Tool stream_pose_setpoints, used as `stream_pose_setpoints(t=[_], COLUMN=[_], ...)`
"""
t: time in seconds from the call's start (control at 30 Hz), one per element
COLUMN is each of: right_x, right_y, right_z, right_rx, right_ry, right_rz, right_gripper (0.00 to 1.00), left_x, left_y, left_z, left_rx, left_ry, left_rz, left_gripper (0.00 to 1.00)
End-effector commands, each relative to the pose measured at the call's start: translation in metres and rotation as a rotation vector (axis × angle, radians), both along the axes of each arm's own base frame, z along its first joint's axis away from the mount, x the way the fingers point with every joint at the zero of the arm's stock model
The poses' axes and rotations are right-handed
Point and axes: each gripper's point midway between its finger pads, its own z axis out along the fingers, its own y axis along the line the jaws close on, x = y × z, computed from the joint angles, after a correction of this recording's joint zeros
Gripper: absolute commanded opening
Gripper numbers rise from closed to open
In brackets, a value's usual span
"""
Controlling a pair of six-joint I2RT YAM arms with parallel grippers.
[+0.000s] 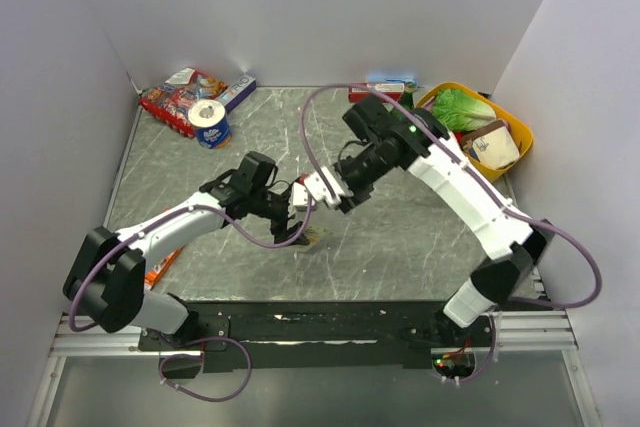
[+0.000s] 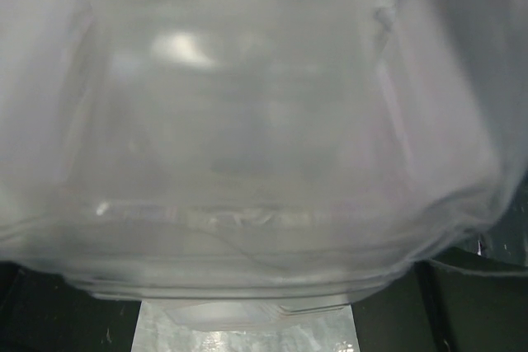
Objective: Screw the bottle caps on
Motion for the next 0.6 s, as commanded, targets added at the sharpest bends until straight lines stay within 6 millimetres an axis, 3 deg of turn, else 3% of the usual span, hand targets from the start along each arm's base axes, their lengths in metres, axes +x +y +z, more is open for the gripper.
stream_pose_setpoints(t=[0.0, 0.03, 0.13, 0.17, 0.3, 0.4, 0.43, 0.5, 0.57], right_x=[0.001, 0.007, 0.01, 0.009, 0.011, 0.034, 0.039, 0.052, 0.05], right_y=[0.008, 0.009, 0.016, 0.015, 0.013, 0.011, 0.009, 0.008, 0.009], right_z=[0.007, 0.0, -0.002, -0.009, -0.003, 0.024, 0.033, 0.048, 0.044], right_rx=[-0.002, -0.034, -0.047, -0.055, -0.005, 0.109, 0.149, 0.256, 0.264], right_ry=[0.301, 0.434, 0.56, 0.578, 0.525, 0.449, 0.474, 0.484, 0.549], right_rz=[-0.205, -0.312, -0.418, -0.434, -0.455, -0.515, -0.567, -0.603, -0.632], right_gripper=[0.0, 0.0, 0.0, 0.0, 0.0, 0.25, 0.4, 0.51, 0.59], left_x=[0.026, 0.041, 0.055, 0.058, 0.06, 0.054, 0.051, 0.042, 0.039], left_y=[-0.015, -0.017, -0.017, -0.016, -0.017, -0.012, -0.011, -0.007, -0.005], left_z=[0.047, 0.056, 0.072, 0.074, 0.072, 0.065, 0.064, 0.066, 0.072], left_rx=[-0.167, -0.212, -0.297, -0.302, -0.304, -0.28, -0.279, -0.294, -0.318], left_ry=[-0.105, -0.153, -0.124, -0.123, -0.093, -0.078, -0.073, -0.078, -0.081], left_rz=[0.153, 0.222, 0.36, 0.389, 0.411, 0.404, 0.401, 0.387, 0.393], left_gripper=[0.01, 0.01, 0.01, 0.01, 0.01, 0.01, 0.01, 0.01, 0.01])
